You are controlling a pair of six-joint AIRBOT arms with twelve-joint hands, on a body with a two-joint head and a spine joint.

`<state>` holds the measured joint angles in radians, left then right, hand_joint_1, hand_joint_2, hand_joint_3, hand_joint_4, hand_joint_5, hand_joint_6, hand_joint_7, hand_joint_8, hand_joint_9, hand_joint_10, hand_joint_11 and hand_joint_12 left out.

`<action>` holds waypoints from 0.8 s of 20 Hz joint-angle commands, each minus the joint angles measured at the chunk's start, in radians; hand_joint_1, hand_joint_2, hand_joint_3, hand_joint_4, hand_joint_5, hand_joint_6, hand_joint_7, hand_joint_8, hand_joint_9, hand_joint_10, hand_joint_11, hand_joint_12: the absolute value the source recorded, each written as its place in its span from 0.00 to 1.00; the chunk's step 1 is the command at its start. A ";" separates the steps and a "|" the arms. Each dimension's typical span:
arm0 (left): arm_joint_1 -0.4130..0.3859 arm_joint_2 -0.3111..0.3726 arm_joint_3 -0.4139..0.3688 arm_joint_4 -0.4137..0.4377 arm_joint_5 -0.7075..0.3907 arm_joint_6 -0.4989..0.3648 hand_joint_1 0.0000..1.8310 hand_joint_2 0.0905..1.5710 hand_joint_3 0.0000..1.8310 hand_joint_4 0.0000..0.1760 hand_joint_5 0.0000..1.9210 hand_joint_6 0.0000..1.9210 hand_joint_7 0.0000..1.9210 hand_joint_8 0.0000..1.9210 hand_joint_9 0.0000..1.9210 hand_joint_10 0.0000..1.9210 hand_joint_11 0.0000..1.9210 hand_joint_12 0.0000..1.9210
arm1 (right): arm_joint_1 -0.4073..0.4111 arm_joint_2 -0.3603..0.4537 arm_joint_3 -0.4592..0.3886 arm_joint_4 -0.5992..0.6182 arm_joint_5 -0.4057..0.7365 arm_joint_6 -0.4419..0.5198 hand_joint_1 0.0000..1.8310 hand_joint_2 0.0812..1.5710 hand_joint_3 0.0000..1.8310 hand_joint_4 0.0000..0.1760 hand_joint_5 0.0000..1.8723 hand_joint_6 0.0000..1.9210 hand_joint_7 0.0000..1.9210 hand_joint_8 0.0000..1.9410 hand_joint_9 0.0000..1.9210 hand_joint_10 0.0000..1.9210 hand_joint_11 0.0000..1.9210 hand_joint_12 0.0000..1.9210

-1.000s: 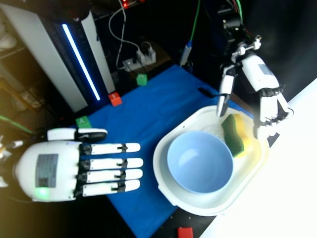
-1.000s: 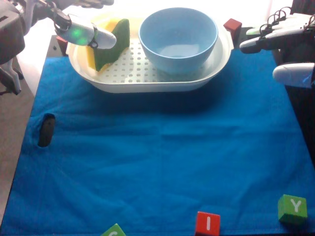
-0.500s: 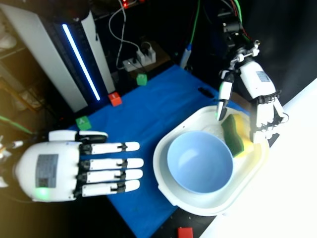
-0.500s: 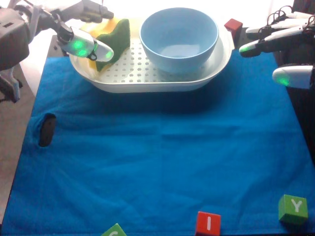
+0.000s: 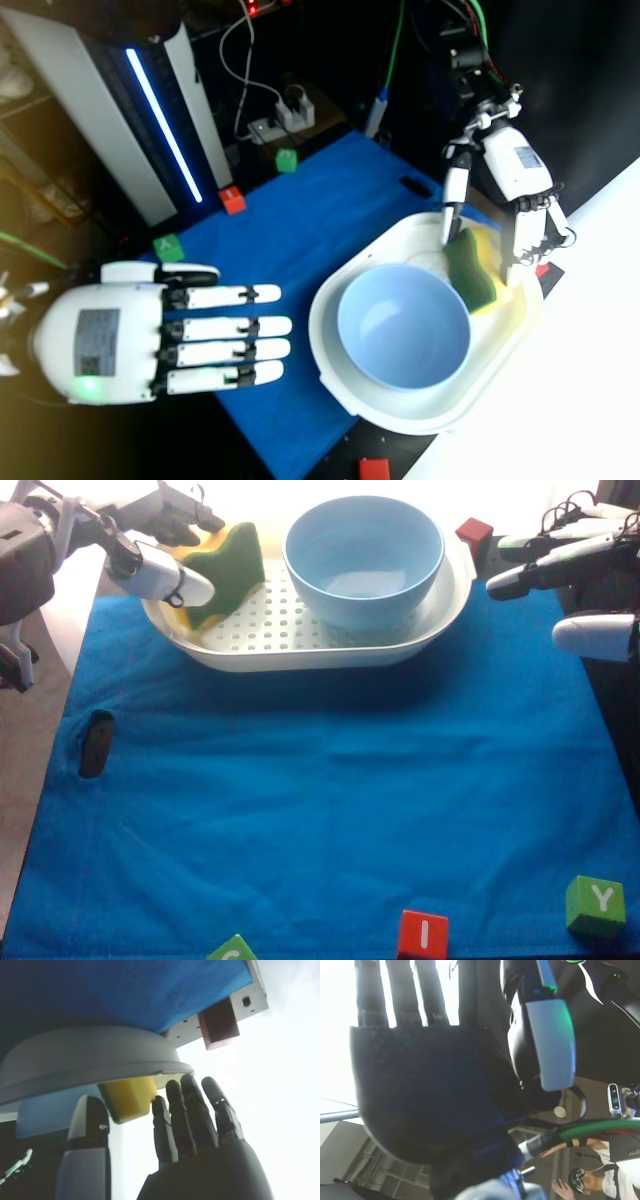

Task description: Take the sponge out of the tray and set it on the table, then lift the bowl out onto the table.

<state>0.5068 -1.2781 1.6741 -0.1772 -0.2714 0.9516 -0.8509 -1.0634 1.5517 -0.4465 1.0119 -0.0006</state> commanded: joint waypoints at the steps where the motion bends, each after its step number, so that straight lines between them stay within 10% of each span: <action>1: -0.003 0.004 0.004 0.001 -0.078 0.006 0.69 0.70 0.00 0.26 0.41 0.00 0.46 0.45 0.39 0.02 0.05 0.64 | 0.010 0.000 0.000 0.063 0.097 0.008 0.26 0.86 0.00 0.53 0.31 0.00 0.17 0.00 0.14 0.00 0.01 0.34; 2: -0.003 0.003 0.003 0.001 -0.078 0.006 0.72 0.71 0.00 0.28 0.43 0.01 0.46 0.57 0.42 0.02 0.06 0.66 | 0.010 0.000 -0.001 0.063 0.097 0.008 0.27 0.86 0.00 0.53 0.31 0.00 0.17 0.00 0.14 0.00 0.01 0.34; 3: -0.003 0.002 0.002 0.001 -0.078 0.006 0.69 0.71 0.00 0.00 0.44 0.42 0.52 0.55 0.47 0.04 0.10 0.67 | 0.010 0.000 -0.002 0.063 0.097 0.008 0.25 0.86 0.00 0.63 0.31 0.00 0.17 0.00 0.13 0.00 0.00 0.34; 6: 0.002 0.001 -0.002 0.001 -0.081 0.006 0.67 0.72 0.00 0.00 0.44 0.54 0.51 0.60 0.47 0.15 0.10 0.74 | 0.010 0.000 -0.003 0.064 0.097 0.008 0.24 0.87 0.00 0.51 0.31 0.00 0.17 0.00 0.12 0.00 0.00 0.32; 7: 0.002 0.001 -0.003 0.000 -0.084 0.006 0.73 0.72 0.01 0.00 0.45 0.50 0.52 0.53 0.40 0.67 0.09 0.75 | 0.010 0.000 -0.003 0.064 0.097 0.008 0.23 0.87 0.00 0.56 0.31 0.00 0.17 0.00 0.13 0.00 0.00 0.33; 8: 0.002 0.001 -0.005 0.000 -0.086 0.006 0.74 0.72 0.00 0.00 0.46 0.49 0.51 0.53 0.38 0.78 0.09 0.76 | 0.010 0.000 -0.003 0.065 0.097 0.008 0.23 0.87 0.00 0.55 0.31 0.00 0.18 0.00 0.13 0.00 0.00 0.34; 9: 0.002 0.002 -0.008 0.000 -0.090 0.006 0.68 0.71 0.00 0.00 0.46 0.51 0.50 0.58 0.34 0.57 0.10 0.77 | 0.010 0.000 -0.004 0.065 0.097 0.008 0.23 0.87 0.00 0.56 0.32 0.00 0.18 0.00 0.13 0.00 0.00 0.34; 10: 0.002 0.004 -0.012 0.000 -0.096 0.006 0.73 0.72 0.00 0.00 0.46 0.49 0.51 0.54 0.38 0.75 0.10 0.77 | 0.010 0.000 -0.004 0.065 0.097 0.008 0.23 0.87 0.00 0.60 0.31 0.00 0.18 0.00 0.13 0.00 0.00 0.33; 11: 0.002 0.007 -0.016 0.000 -0.102 0.007 0.67 0.71 0.00 0.00 0.46 0.53 0.50 0.56 0.36 0.54 0.09 0.76 | 0.010 0.000 -0.004 0.066 0.097 0.008 0.23 0.87 0.00 0.60 0.31 0.00 0.18 0.00 0.13 0.00 0.00 0.33; 12: 0.002 0.012 -0.025 0.001 -0.113 0.007 0.73 0.71 0.00 0.00 0.48 0.49 0.53 0.47 0.40 0.71 0.09 0.78 | 0.010 0.000 -0.004 0.066 0.097 0.008 0.22 0.88 0.00 0.58 0.31 0.00 0.18 0.00 0.13 0.00 0.00 0.33; 13: 0.001 0.019 -0.036 0.001 -0.133 0.007 0.68 0.70 0.00 0.00 0.47 0.51 0.52 0.53 0.37 0.55 0.08 0.80 | 0.010 0.000 -0.004 0.066 0.097 0.008 0.21 0.87 0.00 0.58 0.32 0.00 0.18 0.00 0.13 0.00 0.00 0.34; 16: -0.002 0.057 -0.099 0.014 -0.217 0.007 0.67 0.71 0.00 0.00 0.48 0.49 0.50 0.59 0.36 0.54 0.09 0.89 | 0.010 0.000 -0.004 0.067 0.097 0.008 0.24 0.88 0.00 0.48 0.32 0.00 0.18 0.00 0.14 0.00 0.00 0.34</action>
<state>0.5144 -1.2278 1.5715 -0.1654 -0.3355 0.9554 -0.8509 -1.0630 1.5490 -0.4458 1.0115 -0.0006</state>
